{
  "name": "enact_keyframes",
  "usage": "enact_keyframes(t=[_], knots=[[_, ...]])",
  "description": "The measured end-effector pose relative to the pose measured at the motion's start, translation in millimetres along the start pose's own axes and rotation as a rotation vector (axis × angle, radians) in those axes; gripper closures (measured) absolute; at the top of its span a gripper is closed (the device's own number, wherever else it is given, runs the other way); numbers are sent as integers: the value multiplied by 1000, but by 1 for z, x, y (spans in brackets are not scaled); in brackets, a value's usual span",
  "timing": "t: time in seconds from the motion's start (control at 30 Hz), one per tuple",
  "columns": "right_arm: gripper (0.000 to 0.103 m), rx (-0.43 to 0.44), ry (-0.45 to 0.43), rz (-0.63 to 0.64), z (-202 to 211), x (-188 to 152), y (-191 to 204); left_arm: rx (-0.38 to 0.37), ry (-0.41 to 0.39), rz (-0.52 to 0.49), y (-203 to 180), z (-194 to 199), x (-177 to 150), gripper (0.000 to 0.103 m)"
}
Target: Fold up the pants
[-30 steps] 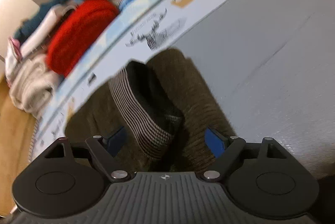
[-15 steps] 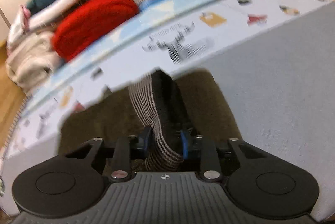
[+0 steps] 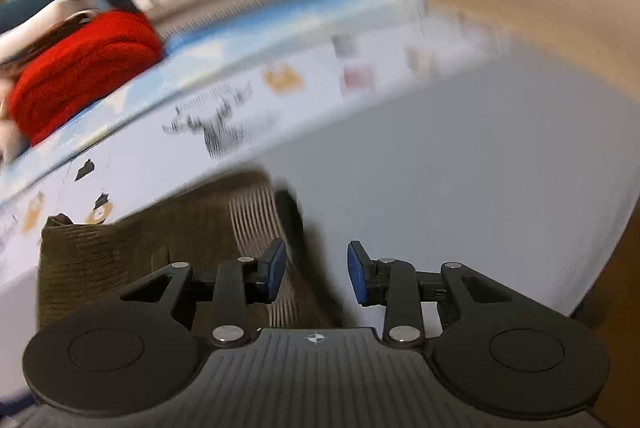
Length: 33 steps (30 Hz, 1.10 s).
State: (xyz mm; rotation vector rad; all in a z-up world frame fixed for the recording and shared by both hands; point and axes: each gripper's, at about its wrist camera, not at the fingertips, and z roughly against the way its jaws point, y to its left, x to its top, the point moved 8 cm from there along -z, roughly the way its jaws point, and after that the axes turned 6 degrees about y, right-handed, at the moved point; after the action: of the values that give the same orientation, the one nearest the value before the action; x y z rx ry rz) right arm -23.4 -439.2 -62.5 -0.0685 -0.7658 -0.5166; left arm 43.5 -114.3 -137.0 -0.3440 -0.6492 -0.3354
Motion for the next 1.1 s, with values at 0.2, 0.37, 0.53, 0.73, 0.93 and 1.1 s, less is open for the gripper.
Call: enact_keyframes(t=[0.2, 0.37, 0.53, 0.73, 0.93, 1.1], knots=[[58, 140, 151, 137, -28, -25, 17, 37, -29, -39, -3, 10, 3, 80], [60, 87, 102, 143, -32, -17, 20, 122, 37, -86, -6, 3, -2, 80], [58, 79, 131, 159, -42, -30, 25, 155, -35, -41, -4, 14, 38, 77], [59, 70, 122, 205, -43, -32, 27, 136, -98, -107, -21, -24, 116, 78], [58, 145, 107, 141, -27, -30, 21, 189, 99, -48, 5, -87, 112, 77], [14, 183, 24, 38, -22, -1, 0, 155, 5, 148, 20, -47, 99, 10]])
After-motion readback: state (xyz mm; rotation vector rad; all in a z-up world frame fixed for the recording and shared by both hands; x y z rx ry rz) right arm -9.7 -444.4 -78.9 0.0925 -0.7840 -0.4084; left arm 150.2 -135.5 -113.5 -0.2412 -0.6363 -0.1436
